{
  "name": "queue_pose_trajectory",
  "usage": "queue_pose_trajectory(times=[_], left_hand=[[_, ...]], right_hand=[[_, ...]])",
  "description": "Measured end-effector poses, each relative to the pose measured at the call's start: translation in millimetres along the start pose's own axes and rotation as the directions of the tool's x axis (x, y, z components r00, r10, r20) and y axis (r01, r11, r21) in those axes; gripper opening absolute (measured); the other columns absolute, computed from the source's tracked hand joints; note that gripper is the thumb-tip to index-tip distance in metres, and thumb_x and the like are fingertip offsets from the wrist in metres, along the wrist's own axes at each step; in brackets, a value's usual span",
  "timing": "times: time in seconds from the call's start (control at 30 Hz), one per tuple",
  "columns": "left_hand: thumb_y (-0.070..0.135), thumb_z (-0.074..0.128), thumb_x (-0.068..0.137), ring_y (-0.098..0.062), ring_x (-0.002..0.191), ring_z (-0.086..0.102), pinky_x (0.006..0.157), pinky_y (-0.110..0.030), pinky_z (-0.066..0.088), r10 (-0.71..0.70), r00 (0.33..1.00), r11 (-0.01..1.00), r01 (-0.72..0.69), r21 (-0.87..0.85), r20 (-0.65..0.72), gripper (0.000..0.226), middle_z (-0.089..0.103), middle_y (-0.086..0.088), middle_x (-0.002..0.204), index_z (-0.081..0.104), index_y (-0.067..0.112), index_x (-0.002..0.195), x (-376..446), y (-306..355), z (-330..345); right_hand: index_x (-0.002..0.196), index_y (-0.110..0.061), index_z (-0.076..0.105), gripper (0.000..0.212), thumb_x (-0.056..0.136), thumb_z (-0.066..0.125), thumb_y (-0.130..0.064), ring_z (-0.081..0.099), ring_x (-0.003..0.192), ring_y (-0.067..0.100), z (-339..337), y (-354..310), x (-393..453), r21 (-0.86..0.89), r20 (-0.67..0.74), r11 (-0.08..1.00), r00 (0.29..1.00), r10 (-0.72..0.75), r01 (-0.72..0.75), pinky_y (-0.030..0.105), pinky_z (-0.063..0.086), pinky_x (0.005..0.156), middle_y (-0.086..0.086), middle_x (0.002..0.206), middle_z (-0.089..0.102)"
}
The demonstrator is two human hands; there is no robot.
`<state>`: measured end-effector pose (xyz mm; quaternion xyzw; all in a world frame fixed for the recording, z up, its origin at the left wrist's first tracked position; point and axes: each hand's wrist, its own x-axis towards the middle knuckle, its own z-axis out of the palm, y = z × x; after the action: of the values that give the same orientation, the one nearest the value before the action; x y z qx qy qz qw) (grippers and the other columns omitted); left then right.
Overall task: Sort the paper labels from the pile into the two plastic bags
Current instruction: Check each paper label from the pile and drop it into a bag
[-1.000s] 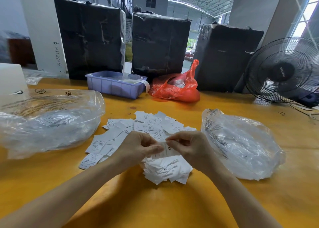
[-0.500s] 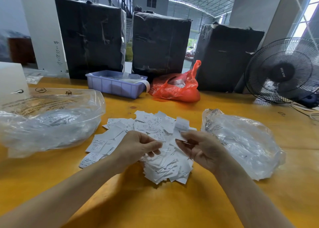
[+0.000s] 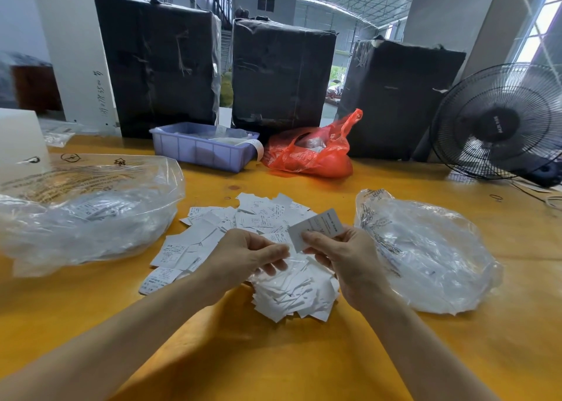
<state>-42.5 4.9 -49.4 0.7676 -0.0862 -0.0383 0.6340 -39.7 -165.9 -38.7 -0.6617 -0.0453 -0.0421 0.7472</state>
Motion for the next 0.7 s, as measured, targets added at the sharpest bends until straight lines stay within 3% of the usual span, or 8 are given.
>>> queue_pose_trajectory(times=[0.4,0.6,0.7], left_hand=[[0.032,0.07,0.07,-0.007,0.053,0.059,0.045,-0.014,0.039,-0.032,0.999,0.993,0.035,-0.11,0.028,0.022,0.072,-0.005,0.068,0.076,0.011,0.073,-1.4,-0.1,1.6],[0.035,0.07,0.068,-0.007,0.053,0.057,0.047,-0.017,0.039,-0.068,0.996,0.982,0.077,-0.171,0.056,0.025,0.073,-0.007,0.075,0.076,0.012,0.075,-1.5,2.0,2.0],[0.037,0.069,0.069,-0.006,0.055,0.057,0.051,-0.018,0.04,-0.068,0.994,0.981,0.081,-0.174,0.081,0.03,0.073,-0.005,0.077,0.076,0.011,0.082,-2.3,2.3,1.4]], right_hand=[[0.085,-0.007,0.067,0.008,0.082,0.067,0.0,0.069,0.065,0.016,3.7,9.0,-2.9,-0.022,0.053,0.988,0.987,-0.149,0.15,0.02,0.053,0.059,0.006,0.072,0.072],[0.084,-0.014,0.064,0.011,0.084,0.066,-0.004,0.068,0.066,0.006,3.8,10.8,-2.7,-0.108,0.054,0.962,0.968,-0.245,0.25,0.013,0.05,0.058,-0.003,0.069,0.072],[0.085,-0.015,0.063,0.011,0.084,0.068,-0.006,0.069,0.07,0.009,4.4,12.0,-2.6,-0.186,0.032,0.936,0.954,-0.298,0.299,0.019,0.053,0.061,-0.001,0.074,0.072]])
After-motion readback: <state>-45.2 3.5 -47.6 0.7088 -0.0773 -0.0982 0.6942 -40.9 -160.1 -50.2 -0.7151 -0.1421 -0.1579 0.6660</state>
